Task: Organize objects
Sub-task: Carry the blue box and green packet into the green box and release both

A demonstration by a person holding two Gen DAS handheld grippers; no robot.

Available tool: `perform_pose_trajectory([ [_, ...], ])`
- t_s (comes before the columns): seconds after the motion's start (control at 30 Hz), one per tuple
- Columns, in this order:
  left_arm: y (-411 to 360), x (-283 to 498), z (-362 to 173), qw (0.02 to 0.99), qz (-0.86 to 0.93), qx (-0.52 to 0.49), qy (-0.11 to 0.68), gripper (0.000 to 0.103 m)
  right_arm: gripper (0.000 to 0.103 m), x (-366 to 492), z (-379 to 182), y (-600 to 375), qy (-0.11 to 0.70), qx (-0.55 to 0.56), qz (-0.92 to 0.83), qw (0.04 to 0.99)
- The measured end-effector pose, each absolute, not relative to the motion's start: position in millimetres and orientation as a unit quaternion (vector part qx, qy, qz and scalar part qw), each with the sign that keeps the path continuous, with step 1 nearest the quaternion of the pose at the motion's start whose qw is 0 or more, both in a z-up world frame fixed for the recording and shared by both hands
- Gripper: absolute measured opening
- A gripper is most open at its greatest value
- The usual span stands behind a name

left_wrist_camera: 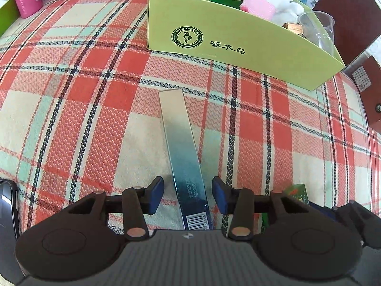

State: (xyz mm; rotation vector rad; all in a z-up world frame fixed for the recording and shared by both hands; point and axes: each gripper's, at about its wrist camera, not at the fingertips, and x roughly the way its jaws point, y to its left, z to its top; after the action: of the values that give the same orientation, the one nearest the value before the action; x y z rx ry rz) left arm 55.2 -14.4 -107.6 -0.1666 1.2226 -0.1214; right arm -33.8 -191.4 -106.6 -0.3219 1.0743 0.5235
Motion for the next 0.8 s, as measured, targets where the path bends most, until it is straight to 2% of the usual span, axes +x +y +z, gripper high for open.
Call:
perform_pose_trajectory([
  [0.07,-14.0,54.5,-108.2,0.814,-0.06,-0.078,0.573,0.038,0.063,-33.3,-107.9,-192.0,0.507,-0.143,0.245,0.814],
  [0.13,-13.5,53.1,-108.1,0.813,-0.065,-0.079,0.573,0.034,0.062,-33.5,-108.0,-192.3,0.508,-0.139,0.246,0.814],
  [0.2,-13.9,51.9,-107.4,0.813,-0.067,-0.075,0.574,0.025,0.061,-34.4,-108.4,-191.4,0.51,-0.138,0.247,0.813],
  [0.47,-13.6,43.2,-92.9,0.822,-0.092,-0.071,0.558,0.022,0.061,-40.4,-100.6,-187.4,0.518,-0.118,0.28,0.8],
  [0.8,2.1,42.2,-40.5,0.853,-0.098,-0.101,0.503,0.022,0.061,-21.8,-58.3,-191.8,0.476,-0.067,0.289,0.828],
])
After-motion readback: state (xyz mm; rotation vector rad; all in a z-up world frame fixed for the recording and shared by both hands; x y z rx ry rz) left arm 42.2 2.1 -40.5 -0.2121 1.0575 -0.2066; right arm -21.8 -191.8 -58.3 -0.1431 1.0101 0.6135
